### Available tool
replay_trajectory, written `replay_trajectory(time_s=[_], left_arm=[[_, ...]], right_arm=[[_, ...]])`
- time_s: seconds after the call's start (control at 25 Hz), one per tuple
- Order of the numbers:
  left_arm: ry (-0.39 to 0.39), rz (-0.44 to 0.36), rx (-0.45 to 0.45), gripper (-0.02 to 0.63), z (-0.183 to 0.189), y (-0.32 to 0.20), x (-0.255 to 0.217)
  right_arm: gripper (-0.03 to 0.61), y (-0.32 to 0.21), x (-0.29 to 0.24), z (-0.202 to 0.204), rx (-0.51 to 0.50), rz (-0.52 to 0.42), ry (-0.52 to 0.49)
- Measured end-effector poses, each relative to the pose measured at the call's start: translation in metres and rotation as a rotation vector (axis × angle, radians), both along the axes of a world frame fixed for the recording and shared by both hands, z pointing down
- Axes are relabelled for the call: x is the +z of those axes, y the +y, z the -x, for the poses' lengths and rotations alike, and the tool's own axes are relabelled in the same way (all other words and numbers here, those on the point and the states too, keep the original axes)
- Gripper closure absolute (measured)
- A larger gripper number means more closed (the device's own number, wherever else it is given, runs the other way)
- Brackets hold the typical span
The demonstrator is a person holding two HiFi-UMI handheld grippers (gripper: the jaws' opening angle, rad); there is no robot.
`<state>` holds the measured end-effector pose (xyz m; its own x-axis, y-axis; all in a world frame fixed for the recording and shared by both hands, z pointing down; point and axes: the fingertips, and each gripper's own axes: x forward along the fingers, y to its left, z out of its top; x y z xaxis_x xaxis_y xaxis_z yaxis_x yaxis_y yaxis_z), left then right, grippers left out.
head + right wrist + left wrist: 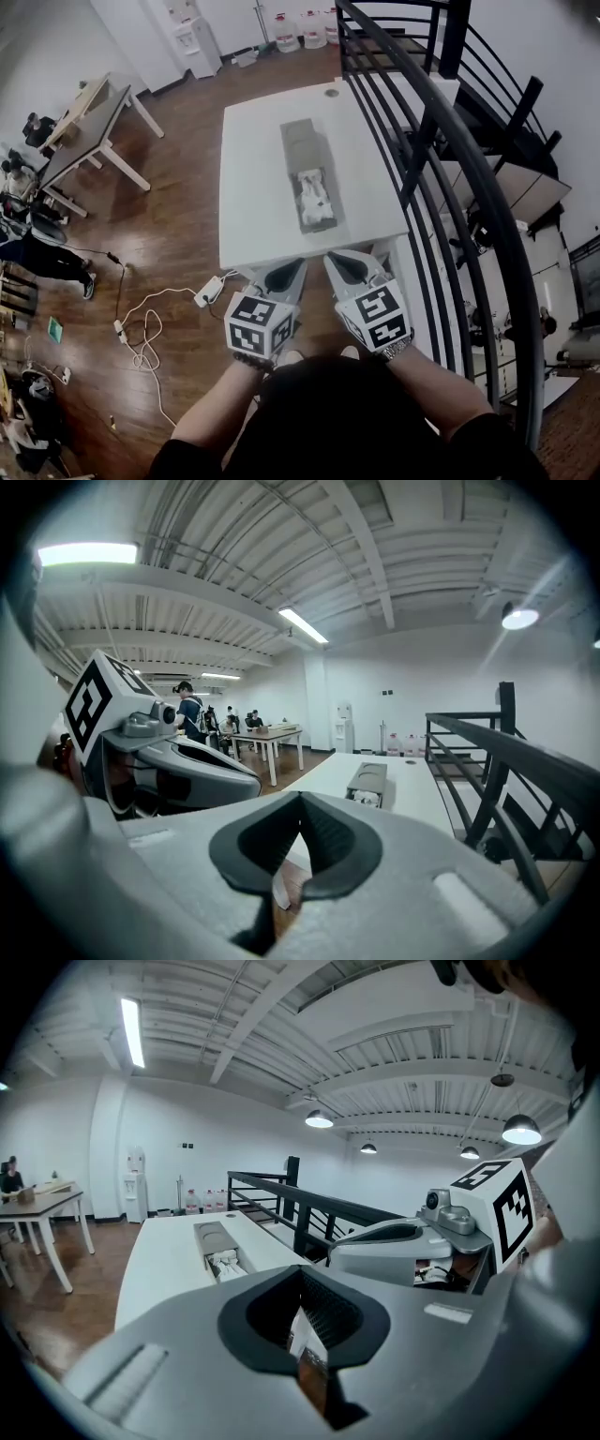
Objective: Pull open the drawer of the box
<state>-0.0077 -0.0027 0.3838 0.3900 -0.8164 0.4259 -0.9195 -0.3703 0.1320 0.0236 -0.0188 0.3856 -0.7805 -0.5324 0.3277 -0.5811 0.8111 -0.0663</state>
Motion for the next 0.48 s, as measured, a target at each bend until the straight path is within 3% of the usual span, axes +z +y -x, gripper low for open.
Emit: replay_trajectory(time_s=[0.48], left_arm=[[0.033, -0.032, 0.058, 0.598, 0.016, 0.014, -0.011]], right_arm=[[0.588, 0.019, -0.014, 0.015, 0.051, -0.036, 0.035]])
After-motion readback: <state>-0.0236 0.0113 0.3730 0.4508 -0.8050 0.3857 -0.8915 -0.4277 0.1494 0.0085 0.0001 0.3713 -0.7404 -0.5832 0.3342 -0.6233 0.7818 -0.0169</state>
